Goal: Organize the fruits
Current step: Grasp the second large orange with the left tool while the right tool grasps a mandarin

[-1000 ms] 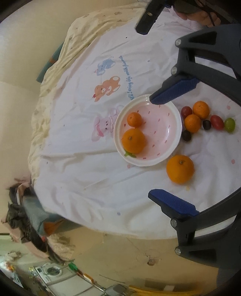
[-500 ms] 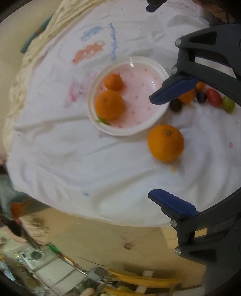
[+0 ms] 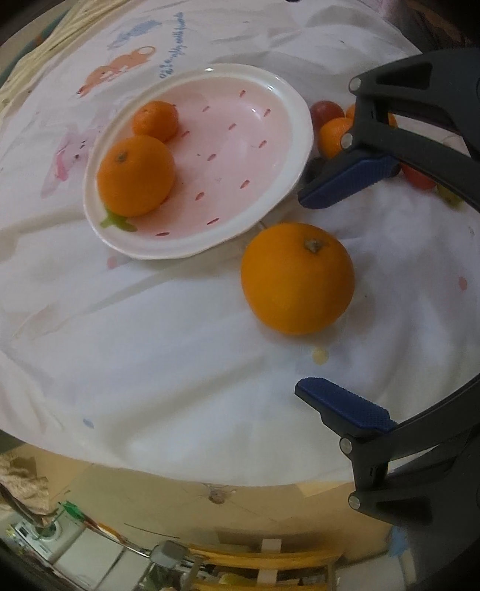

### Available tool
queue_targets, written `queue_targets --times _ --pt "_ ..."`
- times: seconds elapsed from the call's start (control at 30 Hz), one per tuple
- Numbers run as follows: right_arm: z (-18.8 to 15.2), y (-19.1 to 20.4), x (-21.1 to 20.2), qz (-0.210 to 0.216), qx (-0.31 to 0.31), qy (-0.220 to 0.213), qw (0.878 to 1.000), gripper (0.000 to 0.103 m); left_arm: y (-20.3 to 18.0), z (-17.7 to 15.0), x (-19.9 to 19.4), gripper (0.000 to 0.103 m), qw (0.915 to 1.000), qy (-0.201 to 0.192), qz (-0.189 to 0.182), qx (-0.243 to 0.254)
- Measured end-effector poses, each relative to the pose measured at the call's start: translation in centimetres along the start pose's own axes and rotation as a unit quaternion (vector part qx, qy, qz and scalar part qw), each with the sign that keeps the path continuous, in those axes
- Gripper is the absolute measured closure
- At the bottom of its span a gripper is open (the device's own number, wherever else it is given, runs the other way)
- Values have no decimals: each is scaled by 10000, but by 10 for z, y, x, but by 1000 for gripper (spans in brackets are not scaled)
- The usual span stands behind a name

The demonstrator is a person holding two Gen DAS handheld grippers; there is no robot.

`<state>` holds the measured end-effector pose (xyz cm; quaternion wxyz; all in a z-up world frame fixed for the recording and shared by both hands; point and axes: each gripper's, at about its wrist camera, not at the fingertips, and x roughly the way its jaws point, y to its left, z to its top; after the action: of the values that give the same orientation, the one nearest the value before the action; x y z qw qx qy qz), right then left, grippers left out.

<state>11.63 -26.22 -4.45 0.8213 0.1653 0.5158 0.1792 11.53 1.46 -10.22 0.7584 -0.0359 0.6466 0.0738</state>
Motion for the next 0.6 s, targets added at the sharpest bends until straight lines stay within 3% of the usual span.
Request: queue_targets --times 0.13,0.23,0.33,0.43,0.6 --pt "1 0 1 -4 25 14 10000 4 -5 -2 -2 13 9999 -126 -53 52" --pt "1 1 -1 144 92 25 9999 4 -6 -6 1 14 9998 -132 126 126" --pt "1 4 -4 123 15 -43 9999 4 -5 -9 6 26 10000 -21 -36 72" --pt "1 3 -4 104 28 -72 9999 4 -9 -12 1 48 9994 -125 -290 121" --pt "1 -6 -2 -12 133 -58 9999 4 -7 -21 -7 52 9992 -127 -389 23"
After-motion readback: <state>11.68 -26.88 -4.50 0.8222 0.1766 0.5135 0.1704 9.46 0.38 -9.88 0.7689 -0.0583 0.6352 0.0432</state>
